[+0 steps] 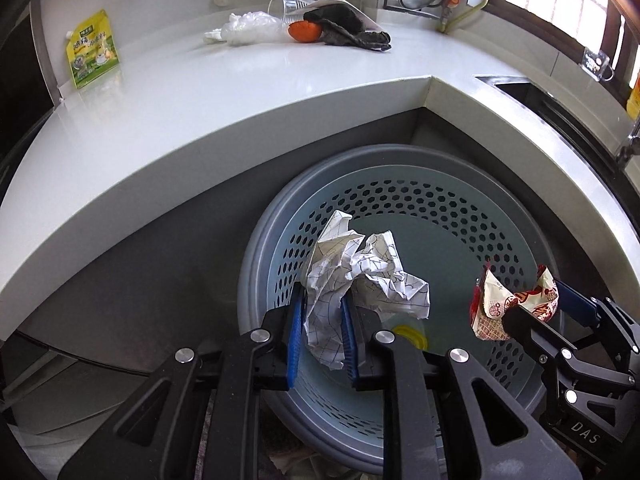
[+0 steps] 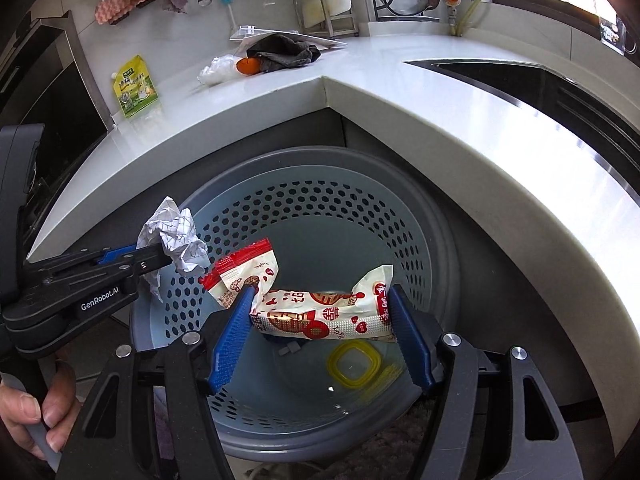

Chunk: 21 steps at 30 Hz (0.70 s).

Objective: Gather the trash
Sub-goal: 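Carry both items over the grey basket and open the left tool to drop the paper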

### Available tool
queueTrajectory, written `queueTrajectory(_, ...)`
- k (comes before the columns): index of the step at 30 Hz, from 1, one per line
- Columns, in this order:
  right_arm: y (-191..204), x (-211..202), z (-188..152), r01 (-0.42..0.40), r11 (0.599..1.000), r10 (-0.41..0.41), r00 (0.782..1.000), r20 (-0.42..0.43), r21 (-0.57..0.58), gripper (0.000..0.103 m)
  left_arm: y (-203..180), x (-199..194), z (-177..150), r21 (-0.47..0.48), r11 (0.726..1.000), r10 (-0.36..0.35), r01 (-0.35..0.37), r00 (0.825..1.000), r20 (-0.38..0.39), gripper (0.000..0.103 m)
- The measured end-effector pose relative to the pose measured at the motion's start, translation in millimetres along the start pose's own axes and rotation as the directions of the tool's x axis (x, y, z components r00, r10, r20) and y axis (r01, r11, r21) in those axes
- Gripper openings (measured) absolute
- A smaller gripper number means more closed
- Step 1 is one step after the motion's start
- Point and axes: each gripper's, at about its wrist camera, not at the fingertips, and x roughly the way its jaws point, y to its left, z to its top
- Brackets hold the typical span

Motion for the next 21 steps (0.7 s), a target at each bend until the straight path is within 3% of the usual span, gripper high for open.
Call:
queueTrajectory(5, -2.5, 5.6, -0.5, -0.003, 1.000, 0.003, 1.000, -0.014, 0.009, 0.065, 1.2, 0.8, 1.5, -0.004, 1.000, 0.003, -0.003, 1.000, -0.006, 0.020)
queueTrajectory(12, -4.7, 3.0, -1.0, -0.003, 1.000, 0.003, 1.000, -0.002, 0.016, 0.068, 1.7, -1.5, 1.1, -0.004, 1.000, 0.009, -0.009, 1.000, -0.001, 0.032)
queueTrajectory(16, -5.1, 1.7, -1.0, -0.004, 1.000, 0.004, 1.000, 0.002, 0.016, 0.069, 3.9, -3.9, 0.2, -0.013, 1.000, 0.017, -0.017, 1.000, 0.009, 0.056)
queueTrajectory(21, -5.3, -1.4, -1.5, -0.023, 0.999, 0.023, 1.000, 0.012, 0.022, 0.071, 4.4, -4.9, 0.3, -0.013, 1.000, 0.016, -0.016, 1.000, 0.014, 0.056)
